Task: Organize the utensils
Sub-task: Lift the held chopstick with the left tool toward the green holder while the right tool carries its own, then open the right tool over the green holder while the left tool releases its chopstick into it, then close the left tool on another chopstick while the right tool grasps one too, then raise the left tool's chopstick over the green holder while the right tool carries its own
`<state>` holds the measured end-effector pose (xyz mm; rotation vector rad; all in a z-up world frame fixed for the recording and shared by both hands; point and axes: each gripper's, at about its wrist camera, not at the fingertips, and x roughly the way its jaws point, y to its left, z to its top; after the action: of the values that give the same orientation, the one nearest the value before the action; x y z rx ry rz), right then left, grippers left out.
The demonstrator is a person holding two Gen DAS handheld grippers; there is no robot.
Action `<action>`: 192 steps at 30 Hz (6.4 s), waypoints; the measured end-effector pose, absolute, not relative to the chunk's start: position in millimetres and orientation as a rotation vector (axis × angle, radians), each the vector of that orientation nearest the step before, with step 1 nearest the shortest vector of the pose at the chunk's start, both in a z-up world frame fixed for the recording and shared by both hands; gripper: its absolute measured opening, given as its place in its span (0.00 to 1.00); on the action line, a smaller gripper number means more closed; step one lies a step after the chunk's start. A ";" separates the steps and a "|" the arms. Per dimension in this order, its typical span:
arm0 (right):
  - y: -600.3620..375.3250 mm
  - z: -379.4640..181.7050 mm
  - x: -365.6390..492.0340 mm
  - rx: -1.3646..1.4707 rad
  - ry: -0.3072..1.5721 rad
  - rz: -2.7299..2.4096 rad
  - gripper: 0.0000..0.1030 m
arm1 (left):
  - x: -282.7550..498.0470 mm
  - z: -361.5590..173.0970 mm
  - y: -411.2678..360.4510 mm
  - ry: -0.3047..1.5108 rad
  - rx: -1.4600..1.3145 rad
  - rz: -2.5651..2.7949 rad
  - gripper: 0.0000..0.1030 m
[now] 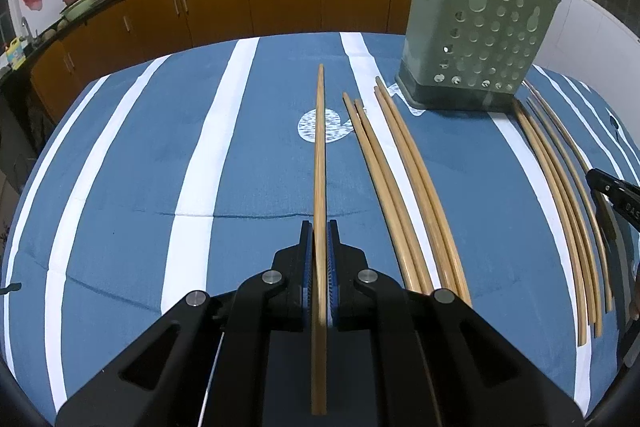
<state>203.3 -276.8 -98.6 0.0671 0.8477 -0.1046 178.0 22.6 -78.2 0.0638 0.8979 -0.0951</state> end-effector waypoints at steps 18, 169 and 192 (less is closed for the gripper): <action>-286.1 -60.1 168.4 0.082 0.743 -0.093 0.08 | 164.1 -51.8 29.2 0.843 0.056 -0.091 0.07; -287.2 -102.1 181.0 0.097 0.837 -0.104 0.10 | 163.1 -77.6 44.3 0.886 -0.074 -0.014 0.09; -292.6 -83.8 171.4 0.123 0.783 -0.082 0.08 | 157.2 -74.1 46.3 0.897 -0.048 -0.034 0.07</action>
<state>171.4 -292.6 -83.8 0.1227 0.7832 -0.0820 157.2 46.3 -74.1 -0.0478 0.8970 -0.0341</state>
